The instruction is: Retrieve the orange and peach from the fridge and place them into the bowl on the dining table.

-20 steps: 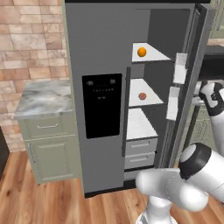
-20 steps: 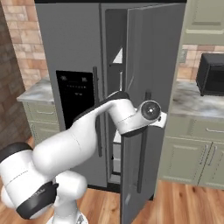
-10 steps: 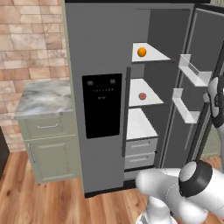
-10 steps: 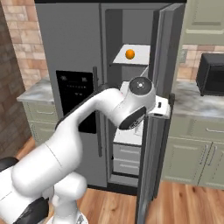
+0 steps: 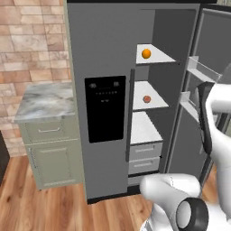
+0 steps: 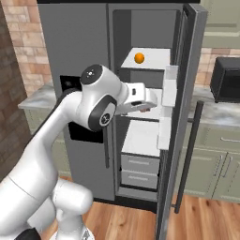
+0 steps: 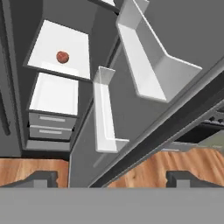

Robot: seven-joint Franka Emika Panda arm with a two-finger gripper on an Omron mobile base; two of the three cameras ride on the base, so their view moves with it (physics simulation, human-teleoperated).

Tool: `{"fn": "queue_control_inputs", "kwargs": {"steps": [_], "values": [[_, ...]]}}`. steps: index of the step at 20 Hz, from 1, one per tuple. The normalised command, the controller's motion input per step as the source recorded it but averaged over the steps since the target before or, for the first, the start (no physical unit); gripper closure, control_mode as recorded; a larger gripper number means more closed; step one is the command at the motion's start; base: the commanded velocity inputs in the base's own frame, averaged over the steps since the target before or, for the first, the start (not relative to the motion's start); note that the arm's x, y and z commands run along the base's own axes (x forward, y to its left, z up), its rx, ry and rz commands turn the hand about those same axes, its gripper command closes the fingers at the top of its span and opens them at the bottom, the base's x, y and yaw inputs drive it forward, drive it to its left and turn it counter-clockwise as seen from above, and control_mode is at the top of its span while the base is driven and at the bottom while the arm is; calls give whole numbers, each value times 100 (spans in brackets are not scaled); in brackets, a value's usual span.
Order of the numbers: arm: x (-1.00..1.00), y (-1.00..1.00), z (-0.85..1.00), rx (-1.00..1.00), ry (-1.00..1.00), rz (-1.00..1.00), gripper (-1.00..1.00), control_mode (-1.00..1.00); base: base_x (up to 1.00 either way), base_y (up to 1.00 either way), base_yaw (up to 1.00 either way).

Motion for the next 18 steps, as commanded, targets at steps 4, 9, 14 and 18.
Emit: {"fn": "queue_control_inputs", "kwargs": {"steps": [4, 9, 14, 18], "values": [[0, 43, 35, -15, 1, 0, -100, -100, 0, 0, 0], [-30, 50, 8, -1, 0, -1, -100, -100, 0, 0, 0], [-45, 84, -7, 10, -7, -12, -100, -100, 0, 0, 0], [-38, 83, -8, 22, -16, -9, -100, -100, 0, 0, 0]]}}
